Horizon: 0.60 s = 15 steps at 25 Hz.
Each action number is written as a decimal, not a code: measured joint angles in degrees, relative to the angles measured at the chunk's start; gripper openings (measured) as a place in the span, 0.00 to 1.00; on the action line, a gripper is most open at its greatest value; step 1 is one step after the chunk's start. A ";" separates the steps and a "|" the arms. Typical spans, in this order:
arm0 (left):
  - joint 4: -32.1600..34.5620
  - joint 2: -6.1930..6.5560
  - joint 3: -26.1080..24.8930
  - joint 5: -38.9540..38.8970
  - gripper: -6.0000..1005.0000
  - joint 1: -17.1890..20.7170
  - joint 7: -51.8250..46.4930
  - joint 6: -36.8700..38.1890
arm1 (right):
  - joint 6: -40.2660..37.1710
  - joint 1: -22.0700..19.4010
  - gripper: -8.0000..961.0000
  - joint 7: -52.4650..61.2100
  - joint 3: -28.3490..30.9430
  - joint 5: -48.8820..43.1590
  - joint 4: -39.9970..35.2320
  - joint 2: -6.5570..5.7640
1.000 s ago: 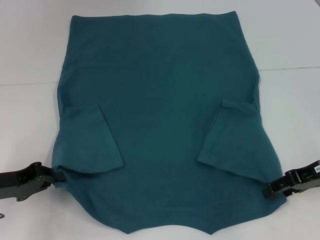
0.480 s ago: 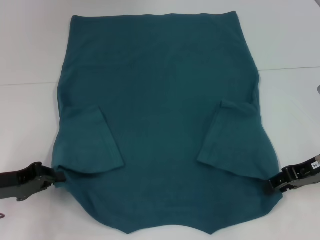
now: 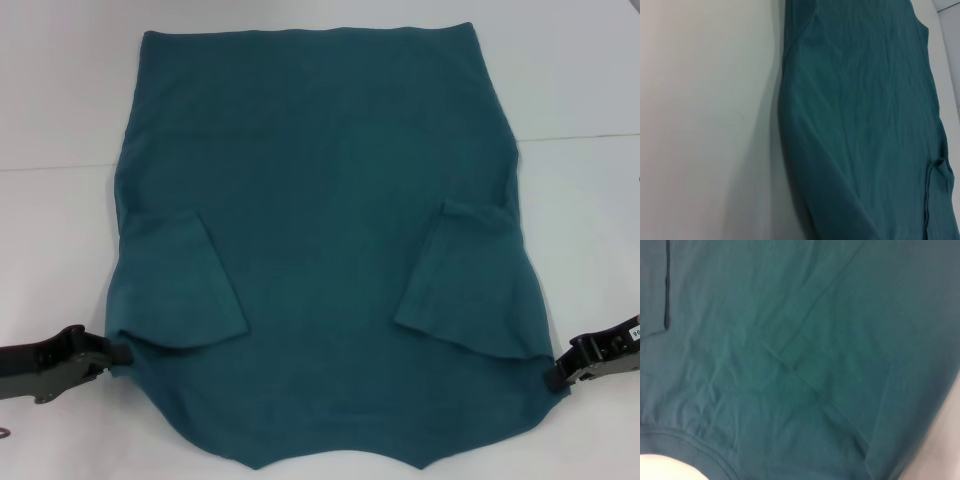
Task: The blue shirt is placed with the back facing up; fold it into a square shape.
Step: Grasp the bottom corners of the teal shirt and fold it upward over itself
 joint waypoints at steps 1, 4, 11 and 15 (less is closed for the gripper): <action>0.00 0.01 0.00 0.00 0.01 0.00 0.00 0.07 | -0.11 -0.03 0.21 0.01 0.01 0.00 -0.01 -0.05; 0.04 0.09 0.07 0.07 0.01 0.00 0.02 0.68 | -0.86 -0.18 0.10 0.02 0.05 0.00 -0.21 -0.33; 1.92 0.45 -0.01 0.39 0.02 1.42 1.35 8.02 | -6.44 -0.70 0.04 -0.56 0.80 0.21 -0.42 -1.61; 3.66 0.46 0.02 0.67 0.02 3.24 1.37 11.60 | -8.70 -1.37 0.04 -1.02 0.49 0.06 -0.43 -1.61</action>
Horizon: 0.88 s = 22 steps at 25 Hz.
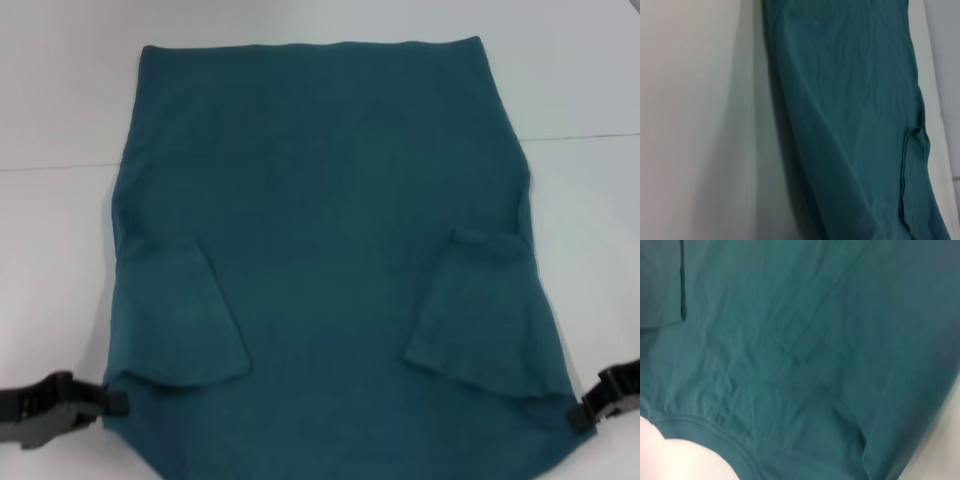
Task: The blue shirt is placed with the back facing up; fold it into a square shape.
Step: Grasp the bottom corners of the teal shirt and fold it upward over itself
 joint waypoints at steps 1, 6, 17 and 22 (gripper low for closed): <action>0.59 0.02 0.00 0.29 0.02 0.52 0.01 0.97 | -0.71 -0.21 0.04 -0.13 0.00 -0.01 0.00 0.07; 2.85 -0.14 -0.14 1.79 0.02 2.90 0.00 5.71 | -3.97 -1.70 0.04 -0.48 0.34 0.14 0.00 0.11; 4.27 0.00 0.33 4.50 0.02 2.11 0.69 12.01 | -6.53 -3.55 0.04 -4.60 4.13 1.69 0.13 0.63; 1.44 1.71 0.15 2.12 0.02 -2.63 1.02 12.14 | -6.93 -2.36 0.04 -7.79 9.13 9.38 0.27 -1.08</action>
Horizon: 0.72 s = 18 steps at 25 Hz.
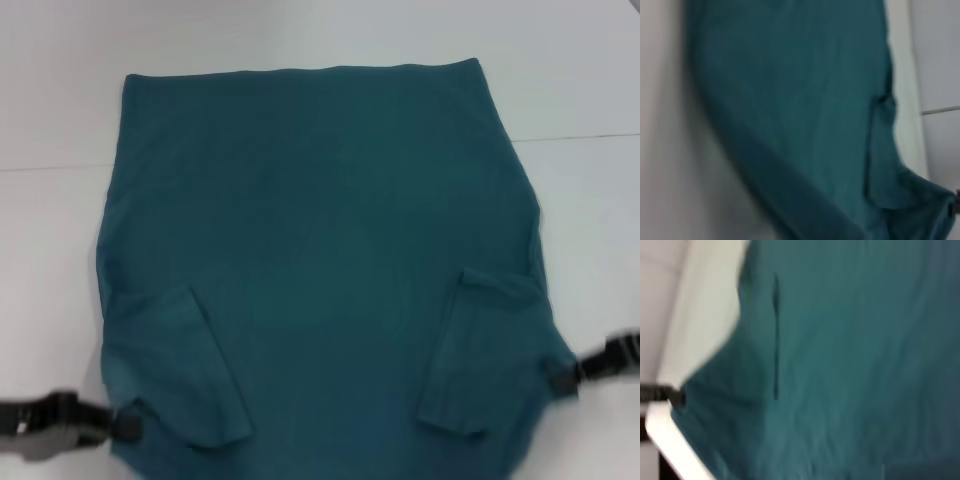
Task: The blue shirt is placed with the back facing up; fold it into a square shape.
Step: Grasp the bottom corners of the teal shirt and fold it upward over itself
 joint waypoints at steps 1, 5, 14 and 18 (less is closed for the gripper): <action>-0.92 0.56 -0.12 -0.48 0.02 -1.13 -0.07 -0.08 | 1.05 0.21 0.04 0.21 0.70 1.05 0.01 -0.35; -3.93 2.29 -0.65 -1.56 0.02 -5.38 -2.83 -2.22 | 6.23 1.16 0.04 2.19 3.03 2.99 0.23 -1.05; -7.08 5.13 2.49 -0.75 0.02 -13.20 -10.01 -15.40 | 19.74 3.62 0.04 5.14 4.79 7.80 0.40 -0.44; -8.62 5.85 4.87 0.91 0.02 -16.19 -11.36 -22.74 | 25.83 4.85 0.04 5.80 4.59 9.85 0.52 0.30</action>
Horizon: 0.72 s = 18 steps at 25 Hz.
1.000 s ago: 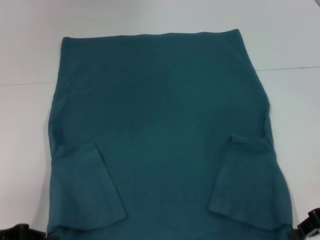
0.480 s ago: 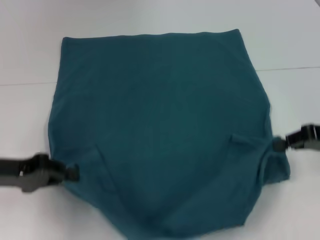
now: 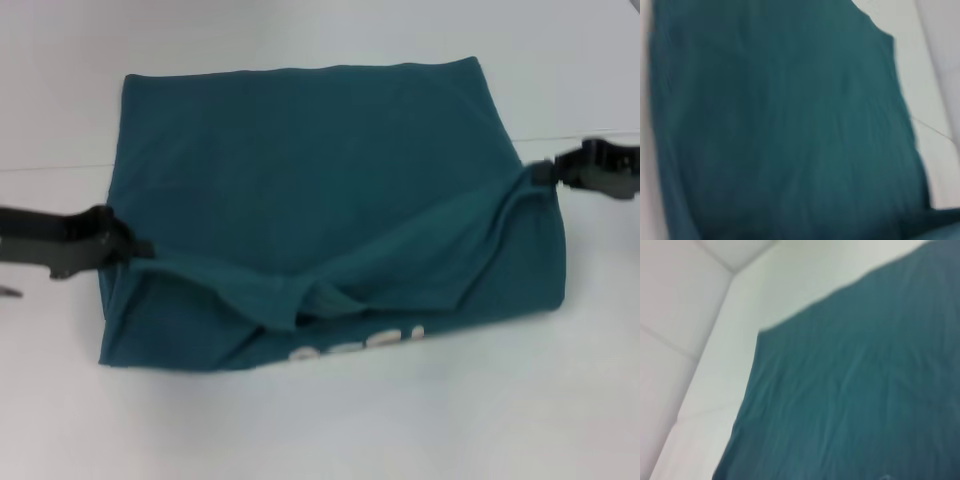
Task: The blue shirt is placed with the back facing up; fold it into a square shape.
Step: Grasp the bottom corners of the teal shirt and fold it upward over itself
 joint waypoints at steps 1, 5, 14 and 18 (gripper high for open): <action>-0.05 -0.19 1.65 0.59 0.02 -0.61 -0.93 -3.07 | 1.56 0.25 0.04 0.06 -0.01 0.08 0.04 0.35; -1.00 -1.32 9.13 2.32 0.02 -1.78 -3.41 -12.32 | 9.95 0.68 0.04 0.10 -2.05 -0.22 0.88 2.07; 1.33 -2.68 11.83 3.27 0.02 -1.92 -3.71 -16.85 | 16.47 0.88 0.04 0.76 -5.76 0.49 3.54 2.03; 2.23 -2.34 10.66 3.03 0.02 -2.38 -3.80 -17.07 | 17.39 1.02 0.04 0.55 -5.21 2.94 2.72 1.92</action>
